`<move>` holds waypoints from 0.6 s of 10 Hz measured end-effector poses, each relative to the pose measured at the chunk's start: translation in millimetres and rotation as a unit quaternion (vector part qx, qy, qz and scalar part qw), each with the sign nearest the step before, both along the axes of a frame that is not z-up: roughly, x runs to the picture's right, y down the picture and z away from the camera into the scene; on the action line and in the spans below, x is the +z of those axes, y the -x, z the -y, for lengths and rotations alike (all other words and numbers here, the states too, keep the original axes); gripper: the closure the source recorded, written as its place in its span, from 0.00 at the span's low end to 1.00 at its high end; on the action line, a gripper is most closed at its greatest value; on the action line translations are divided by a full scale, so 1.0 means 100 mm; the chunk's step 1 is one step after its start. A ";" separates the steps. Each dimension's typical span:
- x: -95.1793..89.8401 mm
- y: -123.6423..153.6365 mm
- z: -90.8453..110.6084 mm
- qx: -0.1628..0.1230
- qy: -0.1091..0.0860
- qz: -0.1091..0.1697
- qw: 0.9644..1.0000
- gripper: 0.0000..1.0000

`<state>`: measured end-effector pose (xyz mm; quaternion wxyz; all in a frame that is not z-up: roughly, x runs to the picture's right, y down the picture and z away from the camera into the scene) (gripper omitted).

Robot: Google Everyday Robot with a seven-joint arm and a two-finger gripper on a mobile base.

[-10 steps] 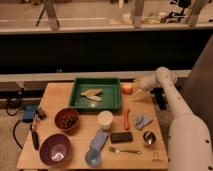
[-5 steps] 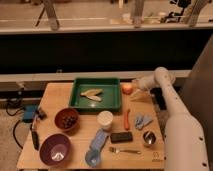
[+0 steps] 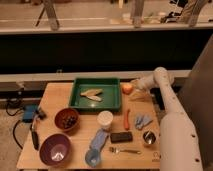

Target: Place apple in plastic cup

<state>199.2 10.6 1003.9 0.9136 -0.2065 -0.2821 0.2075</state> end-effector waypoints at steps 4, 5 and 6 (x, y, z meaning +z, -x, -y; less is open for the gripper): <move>0.02 0.06 0.00 -0.001 0.002 0.010 1.000 0.23; 0.02 0.08 -0.01 -0.003 0.002 0.014 1.000 0.23; 0.02 0.10 -0.01 -0.005 0.001 0.019 1.000 0.23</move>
